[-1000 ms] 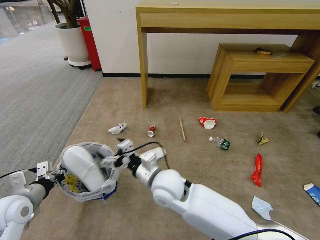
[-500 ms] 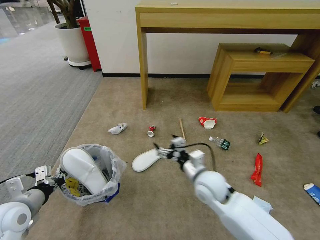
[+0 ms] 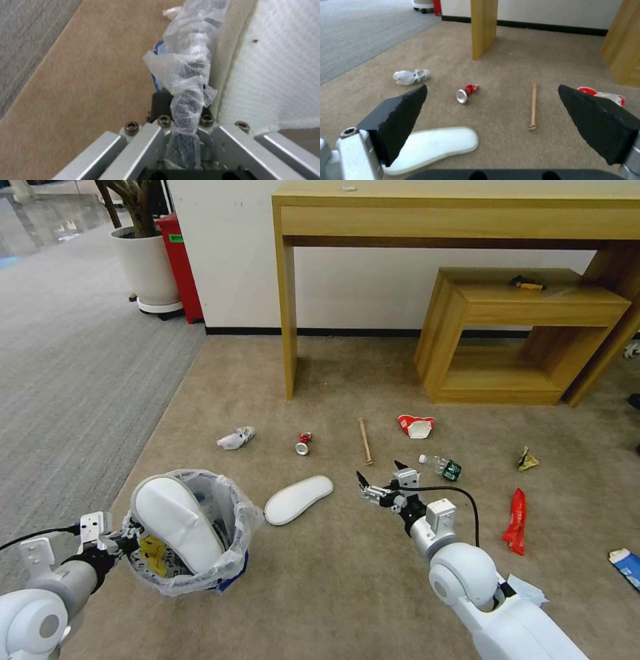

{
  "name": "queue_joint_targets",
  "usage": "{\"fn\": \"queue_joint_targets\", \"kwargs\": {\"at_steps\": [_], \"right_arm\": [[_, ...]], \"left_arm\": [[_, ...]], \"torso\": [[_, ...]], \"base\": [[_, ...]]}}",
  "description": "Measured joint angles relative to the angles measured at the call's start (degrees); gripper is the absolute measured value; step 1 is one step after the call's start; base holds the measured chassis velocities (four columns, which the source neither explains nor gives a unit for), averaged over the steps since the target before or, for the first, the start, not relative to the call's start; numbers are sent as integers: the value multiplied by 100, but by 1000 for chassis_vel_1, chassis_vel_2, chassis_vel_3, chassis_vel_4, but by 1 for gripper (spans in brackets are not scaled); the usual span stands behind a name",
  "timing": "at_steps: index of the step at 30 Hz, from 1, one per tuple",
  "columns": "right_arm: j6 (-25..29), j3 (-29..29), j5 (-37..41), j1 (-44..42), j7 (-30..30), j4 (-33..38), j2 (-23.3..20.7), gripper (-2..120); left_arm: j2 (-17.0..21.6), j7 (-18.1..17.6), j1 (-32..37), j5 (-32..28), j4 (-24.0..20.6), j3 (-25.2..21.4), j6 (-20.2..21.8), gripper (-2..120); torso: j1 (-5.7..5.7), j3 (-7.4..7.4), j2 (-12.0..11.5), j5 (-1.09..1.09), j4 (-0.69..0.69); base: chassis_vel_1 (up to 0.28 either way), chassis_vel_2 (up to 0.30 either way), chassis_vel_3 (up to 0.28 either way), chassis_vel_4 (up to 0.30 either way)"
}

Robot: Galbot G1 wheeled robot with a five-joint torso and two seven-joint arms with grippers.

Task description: Pick up the trash bin and place the garbage on the floor into it.

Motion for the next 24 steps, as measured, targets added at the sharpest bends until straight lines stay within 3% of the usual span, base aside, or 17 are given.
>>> {"fn": "queue_joint_targets", "kwargs": {"at_steps": [12, 20, 24], "right_arm": [[2, -28, -67, -42, -2, -21, 29, 100], [-7, -153, -166, -74, -2, -127, 52, 100], [-22, -339, -478, 47, -137, -503, 25, 100]], "left_arm": [[1, 9, -13, -12, -42, 3, 0, 0], [14, 13, -46, -18, 20, -8, -1, 0], [42, 29, -77, -17, 188, -86, -2, 0]], "torso": [[2, 1, -2, -3, -1], [1, 0, -2, 0, 1], [2, 1, -2, -3, 0]], "base": [[-89, 238, 86, -226], [49, 298, -60, -296], [112, 331, -98, -311]]}}
